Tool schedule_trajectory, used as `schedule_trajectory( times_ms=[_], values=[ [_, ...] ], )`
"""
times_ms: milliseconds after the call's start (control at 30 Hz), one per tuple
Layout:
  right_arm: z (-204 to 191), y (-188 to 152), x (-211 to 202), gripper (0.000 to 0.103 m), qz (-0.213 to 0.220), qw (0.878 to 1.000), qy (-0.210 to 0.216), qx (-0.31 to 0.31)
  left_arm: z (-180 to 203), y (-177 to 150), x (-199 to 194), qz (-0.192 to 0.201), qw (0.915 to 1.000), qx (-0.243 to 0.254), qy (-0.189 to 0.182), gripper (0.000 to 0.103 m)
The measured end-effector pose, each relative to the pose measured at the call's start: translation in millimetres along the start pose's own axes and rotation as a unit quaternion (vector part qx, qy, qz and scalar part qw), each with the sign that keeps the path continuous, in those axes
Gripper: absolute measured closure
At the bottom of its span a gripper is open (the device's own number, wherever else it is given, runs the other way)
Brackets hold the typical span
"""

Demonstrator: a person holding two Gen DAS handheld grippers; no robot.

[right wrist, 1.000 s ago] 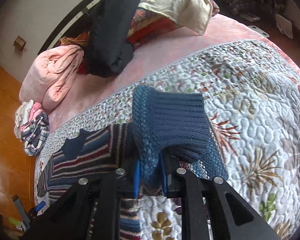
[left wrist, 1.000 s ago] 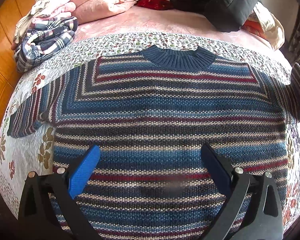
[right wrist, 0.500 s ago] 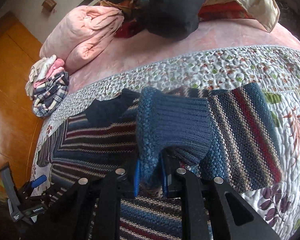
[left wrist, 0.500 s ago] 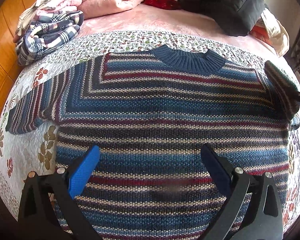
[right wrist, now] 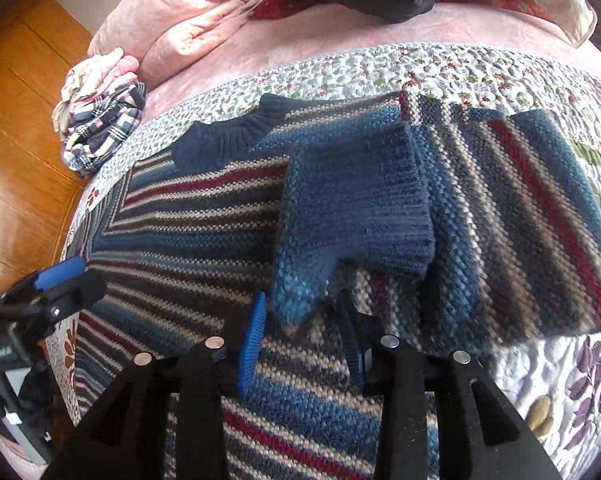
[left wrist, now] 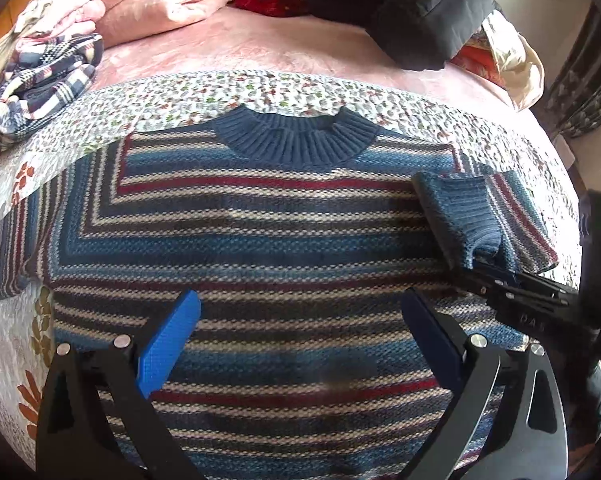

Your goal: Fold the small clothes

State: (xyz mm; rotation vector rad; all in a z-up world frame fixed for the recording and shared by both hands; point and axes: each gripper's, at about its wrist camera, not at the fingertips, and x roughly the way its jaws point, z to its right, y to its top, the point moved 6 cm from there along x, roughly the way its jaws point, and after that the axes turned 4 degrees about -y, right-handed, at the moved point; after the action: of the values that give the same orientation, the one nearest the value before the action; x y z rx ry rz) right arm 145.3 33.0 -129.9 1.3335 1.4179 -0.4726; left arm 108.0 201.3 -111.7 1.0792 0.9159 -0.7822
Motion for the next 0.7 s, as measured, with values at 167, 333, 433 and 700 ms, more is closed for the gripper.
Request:
schedule_trajectory(
  times_ms=[167,333,433,700],
  values=[
    [45.4,-15.8,-53.7,0.061,0.037,0.998,-0.044,0.023,54.3,10.1,24.9,-0.024,0.9986,0.032,-0.035,0.004],
    [94.6,-26.3,-85.2,0.06,0.052,0.994,-0.077,0.061,102.1,10.2,59.3,-0.056,0.9958,0.059,-0.041,0.006],
    [113.0,-31.0,-91.5,0.06,0.056,0.992,-0.083,0.077,118.6,8.5,82.8,-0.08,0.9942,0.063,-0.036,0.023],
    [120.5,-37.9,-92.9,0.06,0.063,0.99,-0.101,0.072,126.6,8.9,106.5,-0.095,0.9937,0.046,-0.037,0.089]
  ],
)
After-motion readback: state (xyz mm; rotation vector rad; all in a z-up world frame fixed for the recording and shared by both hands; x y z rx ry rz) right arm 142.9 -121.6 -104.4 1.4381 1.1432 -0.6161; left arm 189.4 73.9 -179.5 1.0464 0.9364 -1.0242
